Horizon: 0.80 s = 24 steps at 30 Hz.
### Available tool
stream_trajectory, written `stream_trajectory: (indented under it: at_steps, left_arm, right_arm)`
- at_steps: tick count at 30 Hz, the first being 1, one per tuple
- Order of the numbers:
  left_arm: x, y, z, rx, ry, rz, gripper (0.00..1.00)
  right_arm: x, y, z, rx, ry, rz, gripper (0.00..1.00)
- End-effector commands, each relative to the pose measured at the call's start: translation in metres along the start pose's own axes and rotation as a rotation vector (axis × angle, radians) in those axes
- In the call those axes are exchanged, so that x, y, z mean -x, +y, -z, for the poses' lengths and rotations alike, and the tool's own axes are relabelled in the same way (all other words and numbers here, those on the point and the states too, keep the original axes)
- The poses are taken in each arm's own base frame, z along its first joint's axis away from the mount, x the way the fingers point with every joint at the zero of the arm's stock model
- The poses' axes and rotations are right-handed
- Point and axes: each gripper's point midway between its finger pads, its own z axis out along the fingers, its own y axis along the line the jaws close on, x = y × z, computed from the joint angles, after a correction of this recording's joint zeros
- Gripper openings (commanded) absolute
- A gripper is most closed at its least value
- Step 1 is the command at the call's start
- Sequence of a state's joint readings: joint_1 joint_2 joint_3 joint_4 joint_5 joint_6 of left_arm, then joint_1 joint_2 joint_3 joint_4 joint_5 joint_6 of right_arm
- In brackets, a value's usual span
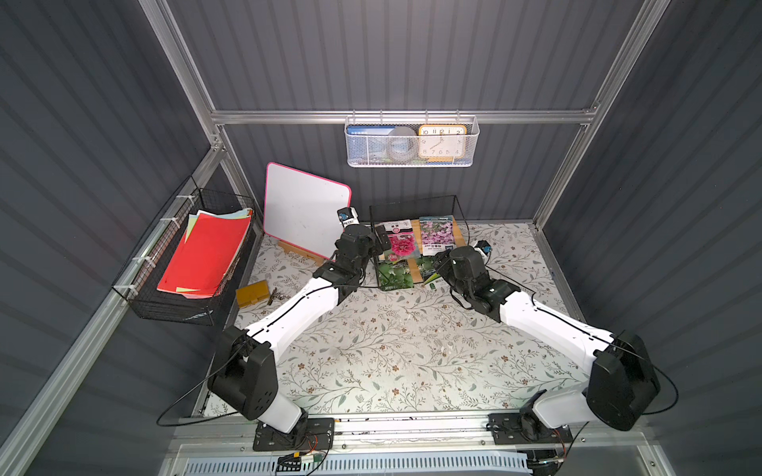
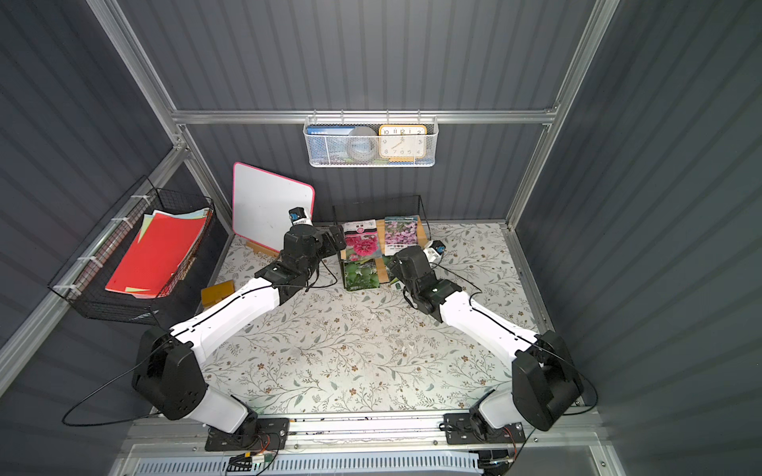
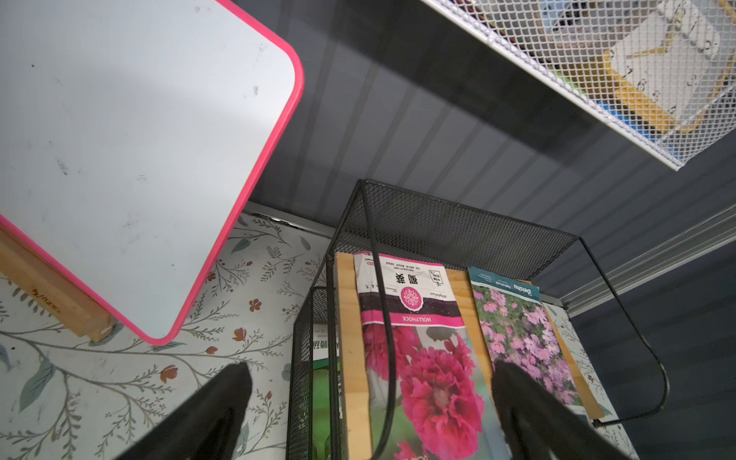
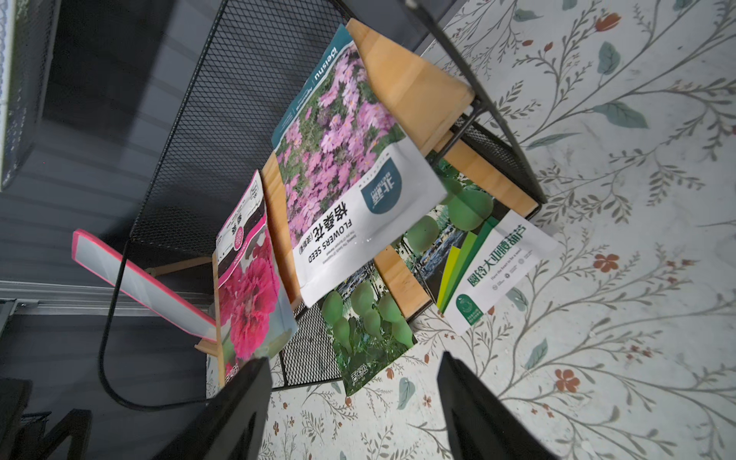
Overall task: Take the seed bag off the shelf
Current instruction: Pick up the seed packet from the shelf.
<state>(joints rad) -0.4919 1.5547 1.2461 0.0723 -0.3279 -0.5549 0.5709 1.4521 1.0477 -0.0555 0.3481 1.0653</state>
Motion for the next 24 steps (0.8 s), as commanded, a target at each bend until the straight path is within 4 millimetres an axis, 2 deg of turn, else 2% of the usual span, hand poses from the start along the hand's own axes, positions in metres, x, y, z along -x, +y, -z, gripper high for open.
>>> stream_trajectory:
  at_steps: [1, 10, 17, 24]
  left_arm:
    - [-0.004, -0.005, 0.008, -0.034, 0.035, 0.012, 1.0]
    - [-0.01, -0.012, 0.012, -0.086, 0.067, 0.01, 1.0]
    - [-0.003, -0.01, 0.023, -0.092, 0.046, 0.0, 1.0]
    - [-0.002, -0.009, 0.028, -0.099, 0.038, -0.003, 1.0]
  right_arm:
    - [0.004, 0.001, -0.01, -0.006, 0.006, -0.03, 0.71]
    - [-0.004, 0.002, -0.032, 0.0, 0.056, -0.11, 0.64]
    - [0.001, 0.008, -0.041, -0.001, 0.046, -0.122, 0.62]
    - [0.012, 0.004, -0.047, -0.018, 0.016, -0.129, 0.57]
